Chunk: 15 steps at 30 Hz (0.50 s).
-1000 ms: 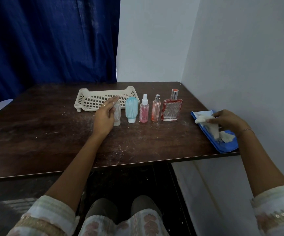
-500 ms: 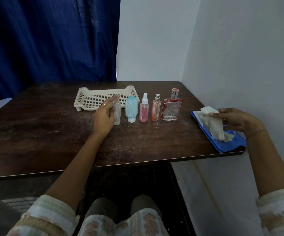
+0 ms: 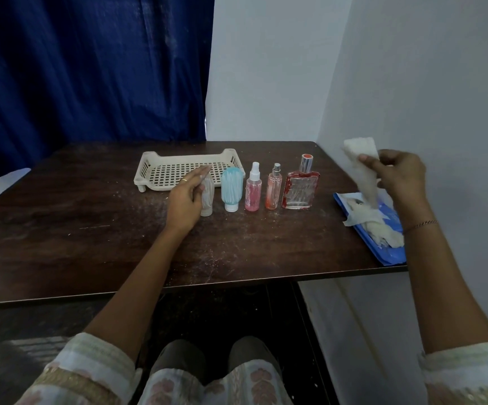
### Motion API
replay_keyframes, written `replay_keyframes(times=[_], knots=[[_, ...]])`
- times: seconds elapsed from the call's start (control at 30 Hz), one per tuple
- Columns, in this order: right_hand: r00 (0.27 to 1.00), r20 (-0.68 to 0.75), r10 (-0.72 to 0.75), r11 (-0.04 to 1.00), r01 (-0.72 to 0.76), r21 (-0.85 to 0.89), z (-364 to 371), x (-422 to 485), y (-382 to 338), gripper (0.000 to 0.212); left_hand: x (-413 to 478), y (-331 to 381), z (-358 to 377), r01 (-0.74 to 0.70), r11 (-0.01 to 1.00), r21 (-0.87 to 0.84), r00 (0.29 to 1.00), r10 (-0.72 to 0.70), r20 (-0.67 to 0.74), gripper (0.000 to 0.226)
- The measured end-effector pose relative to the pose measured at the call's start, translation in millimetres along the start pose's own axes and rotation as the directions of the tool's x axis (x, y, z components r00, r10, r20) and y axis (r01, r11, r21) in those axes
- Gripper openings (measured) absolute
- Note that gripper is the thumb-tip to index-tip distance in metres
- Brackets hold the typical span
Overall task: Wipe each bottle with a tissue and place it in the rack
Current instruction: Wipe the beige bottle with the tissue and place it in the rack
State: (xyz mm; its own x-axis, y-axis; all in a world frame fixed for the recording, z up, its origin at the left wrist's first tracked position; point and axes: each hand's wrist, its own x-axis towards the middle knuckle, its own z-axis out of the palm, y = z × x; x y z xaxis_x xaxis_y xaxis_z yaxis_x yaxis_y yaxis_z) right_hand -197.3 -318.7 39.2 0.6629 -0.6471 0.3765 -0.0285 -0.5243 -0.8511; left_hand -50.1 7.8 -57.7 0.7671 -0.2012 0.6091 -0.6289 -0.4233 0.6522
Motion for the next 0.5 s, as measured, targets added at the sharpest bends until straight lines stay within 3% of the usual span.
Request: replay_keyframes(times=[0.13,0.23,0.5], knots=[[0.968,0.248,0.022,0.964,-0.086,0.253,35,-25,-18,0.029,-1,0,-5,0.003,1.000,-0.011,1.000,-0.002,0.018,0.046],[0.945,0.327,-0.014,0.901,-0.130,0.414,66,-45,-28,0.025,-4,1,-12,0.022,0.999,-0.033,1.000,-0.022,-0.003,0.044],[0.879,0.472,-0.061,0.867,-0.187,0.461,130,-85,-49,0.018,-14,8,-33,0.100,0.979,-0.180,0.994,-0.105,-0.018,0.038]])
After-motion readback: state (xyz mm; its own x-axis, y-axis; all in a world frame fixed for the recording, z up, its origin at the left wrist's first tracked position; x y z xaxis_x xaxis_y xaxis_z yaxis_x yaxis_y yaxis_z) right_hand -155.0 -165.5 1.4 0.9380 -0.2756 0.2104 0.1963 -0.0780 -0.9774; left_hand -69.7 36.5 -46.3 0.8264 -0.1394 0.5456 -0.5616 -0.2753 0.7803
